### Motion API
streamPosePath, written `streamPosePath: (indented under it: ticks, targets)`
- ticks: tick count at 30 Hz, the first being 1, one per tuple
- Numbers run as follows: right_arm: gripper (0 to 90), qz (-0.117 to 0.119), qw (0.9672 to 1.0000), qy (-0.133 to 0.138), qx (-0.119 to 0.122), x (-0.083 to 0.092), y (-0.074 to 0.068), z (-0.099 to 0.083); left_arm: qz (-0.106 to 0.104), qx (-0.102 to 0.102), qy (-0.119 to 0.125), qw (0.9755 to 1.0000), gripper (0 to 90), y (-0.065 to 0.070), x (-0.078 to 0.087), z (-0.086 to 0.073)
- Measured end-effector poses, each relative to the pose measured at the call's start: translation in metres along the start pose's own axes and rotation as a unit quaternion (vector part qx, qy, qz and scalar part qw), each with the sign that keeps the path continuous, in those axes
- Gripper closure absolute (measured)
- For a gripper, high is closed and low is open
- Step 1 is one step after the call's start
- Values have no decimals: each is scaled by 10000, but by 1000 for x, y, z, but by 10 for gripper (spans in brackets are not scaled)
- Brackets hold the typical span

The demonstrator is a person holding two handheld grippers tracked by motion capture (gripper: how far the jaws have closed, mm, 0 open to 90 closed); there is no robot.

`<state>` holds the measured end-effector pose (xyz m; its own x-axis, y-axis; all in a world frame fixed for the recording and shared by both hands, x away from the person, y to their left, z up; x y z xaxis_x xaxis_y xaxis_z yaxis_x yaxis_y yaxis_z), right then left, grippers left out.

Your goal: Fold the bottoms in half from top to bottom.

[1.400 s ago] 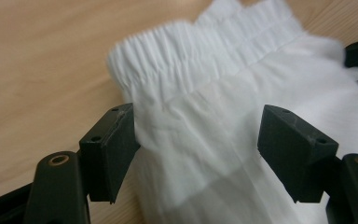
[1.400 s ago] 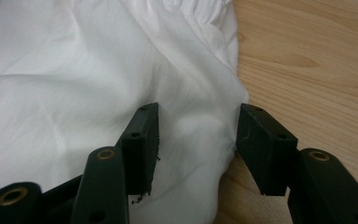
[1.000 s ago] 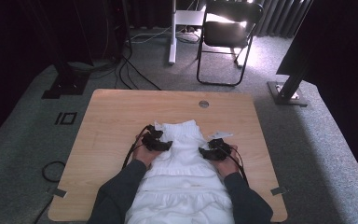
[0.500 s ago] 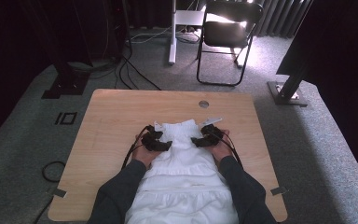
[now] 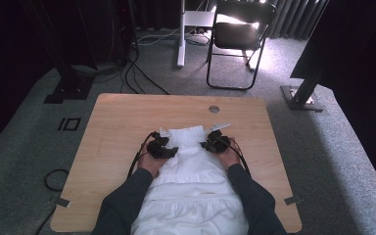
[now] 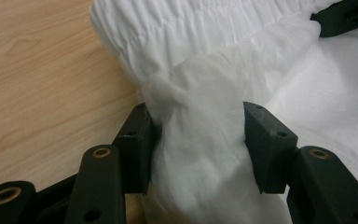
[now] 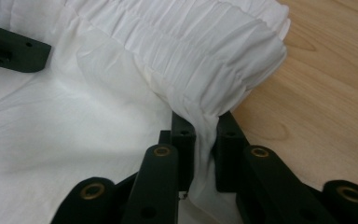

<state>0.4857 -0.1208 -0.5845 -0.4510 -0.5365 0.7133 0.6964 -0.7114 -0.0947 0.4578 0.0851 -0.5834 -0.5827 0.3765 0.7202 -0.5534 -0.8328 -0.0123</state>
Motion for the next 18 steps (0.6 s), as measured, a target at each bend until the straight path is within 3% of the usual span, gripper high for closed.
streamPosePath:
  ticks: [2,5,8,14,18]
  targets:
    - [832,3,10000,-11,-73,0,0,0,-40,46,-22,10000,555,0,1,-1]
    - [839,24,9999,-49,-157,1,-2,0,-388,314,-79,9987,742,-1,3,-1]
    - [843,-17,10000,-22,-72,8,-3,1,-509,263,-5,9984,837,-4,5,2]
    - [843,-177,9991,377,-4,32,1,22,-333,-142,459,9983,850,-6,25,35]
    - [842,-257,9967,770,16,51,7,43,-278,-172,796,9963,849,-13,43,67]
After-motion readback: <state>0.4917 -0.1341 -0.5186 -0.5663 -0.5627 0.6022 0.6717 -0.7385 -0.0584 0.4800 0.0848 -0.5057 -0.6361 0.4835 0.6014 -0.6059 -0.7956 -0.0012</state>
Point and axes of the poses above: each handheld gripper's, and its own axes: x roughly backward along the jaws, z roughly out of its top, y roughly to its right, the point moved 5 cm from there along -x, roughly forward along the jaws, and after that the axes turned 3 degrees about z, right-handed, at the moved point
